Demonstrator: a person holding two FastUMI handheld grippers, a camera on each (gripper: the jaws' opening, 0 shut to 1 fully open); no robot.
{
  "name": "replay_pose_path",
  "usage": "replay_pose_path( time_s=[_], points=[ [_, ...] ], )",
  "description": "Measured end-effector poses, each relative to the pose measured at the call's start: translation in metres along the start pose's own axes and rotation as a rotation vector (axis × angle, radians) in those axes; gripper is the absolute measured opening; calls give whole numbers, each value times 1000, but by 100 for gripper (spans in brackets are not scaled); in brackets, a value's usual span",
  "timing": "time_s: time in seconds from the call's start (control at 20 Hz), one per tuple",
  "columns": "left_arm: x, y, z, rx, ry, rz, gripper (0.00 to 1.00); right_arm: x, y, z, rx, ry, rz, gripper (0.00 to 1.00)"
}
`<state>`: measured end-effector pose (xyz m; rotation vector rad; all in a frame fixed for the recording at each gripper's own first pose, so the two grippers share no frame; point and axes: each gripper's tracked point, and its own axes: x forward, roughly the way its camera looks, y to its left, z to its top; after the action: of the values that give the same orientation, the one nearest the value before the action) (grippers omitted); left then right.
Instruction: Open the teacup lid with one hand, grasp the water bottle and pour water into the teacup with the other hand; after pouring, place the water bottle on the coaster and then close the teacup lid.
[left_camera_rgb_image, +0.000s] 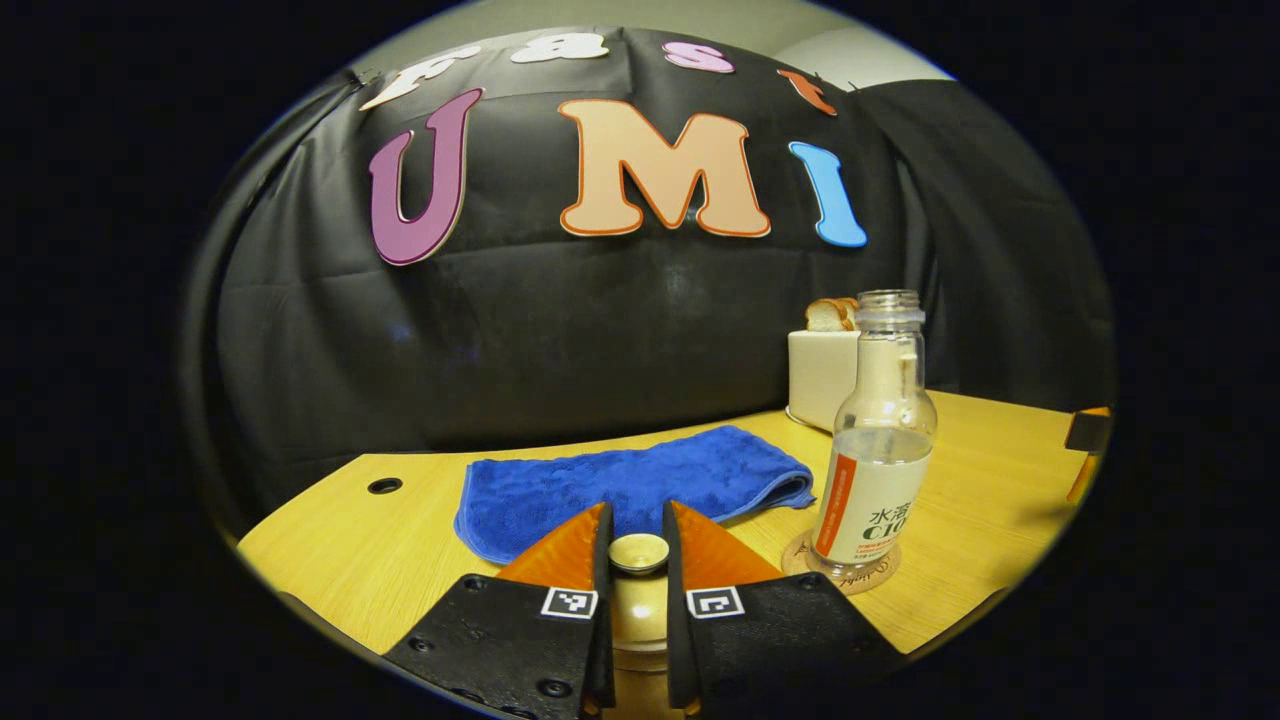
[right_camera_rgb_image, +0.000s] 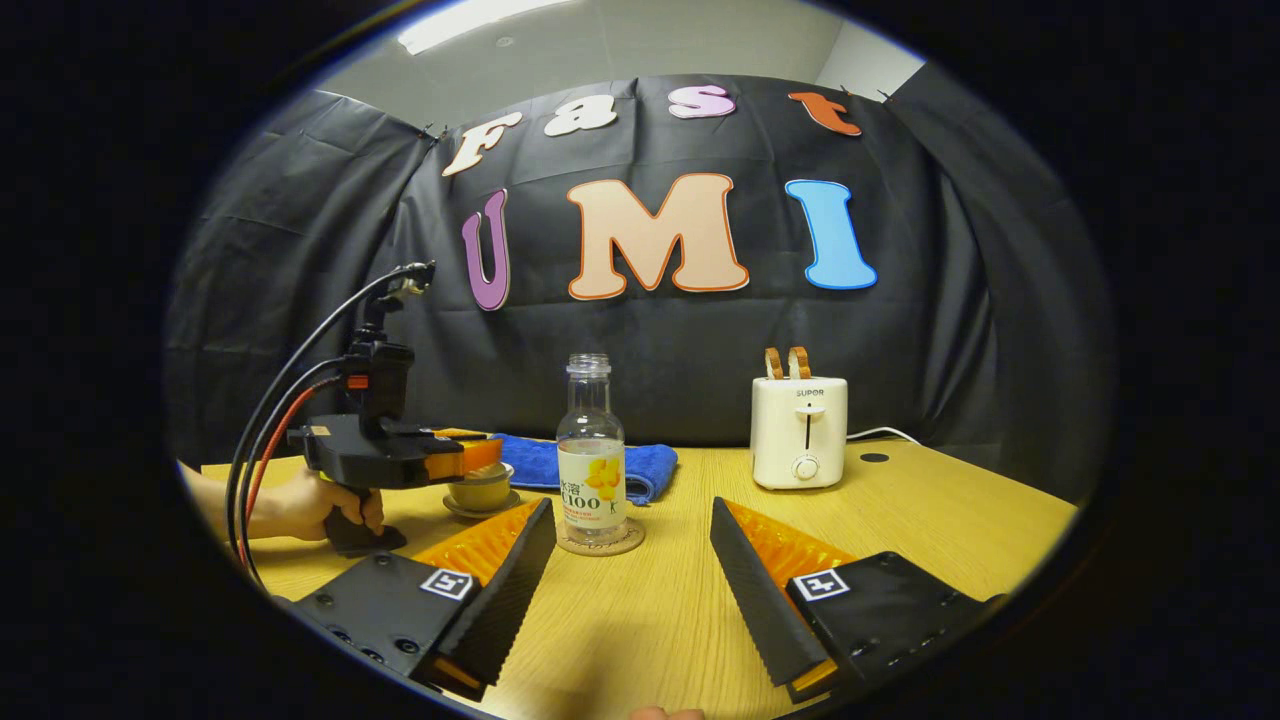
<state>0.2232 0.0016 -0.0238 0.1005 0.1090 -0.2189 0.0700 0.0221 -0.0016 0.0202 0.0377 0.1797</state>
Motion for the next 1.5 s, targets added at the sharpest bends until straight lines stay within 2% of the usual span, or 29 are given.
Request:
replay_pose_path(
  time_s=[0.25,0.3,0.35,0.4,0.55,0.7,0.9,0.95,1.05,1.1,1.2,1.25,1.3,1.35,1.4,1.5],
  points=[
    [2,2,-7,46,55,41,18,0,-1,0,0,0,3,99],
    [2,3,-5,44,51,42,18,-1,0,0,0,1,4,95],
    [1,3,-5,41,48,42,18,-2,0,1,0,1,6,99],
    [0,3,-4,39,45,44,18,-2,0,0,0,1,7,95],
    [1,1,-5,44,53,37,21,-2,0,0,0,1,6,100],
    [1,1,-7,50,61,30,23,-2,0,0,0,1,6,100],
    [-1,1,-4,32,43,23,29,-2,0,1,0,2,5,95],
    [-2,1,-2,25,30,22,40,-2,0,1,0,3,5,95],
    [-6,2,3,20,2,25,54,-2,-1,1,0,3,4,95],
    [-9,3,7,17,-20,28,63,-2,-1,0,0,3,3,99],
    [-17,11,16,3,-88,65,78,-2,-1,0,-1,2,0,95],
    [-19,16,23,-4,-116,81,89,-1,-2,0,-1,3,0,100],
    [-20,18,17,-15,-98,96,96,-1,-2,0,-1,3,-2,95],
    [-25,21,14,-26,-93,109,92,-1,-2,0,-1,3,-4,99],
    [-32,22,12,-46,-90,118,94,-1,-2,0,-1,2,-4,100],
    [-50,23,11,-102,-100,123,97,-1,-5,0,-2,1,-15,97]
  ],
)
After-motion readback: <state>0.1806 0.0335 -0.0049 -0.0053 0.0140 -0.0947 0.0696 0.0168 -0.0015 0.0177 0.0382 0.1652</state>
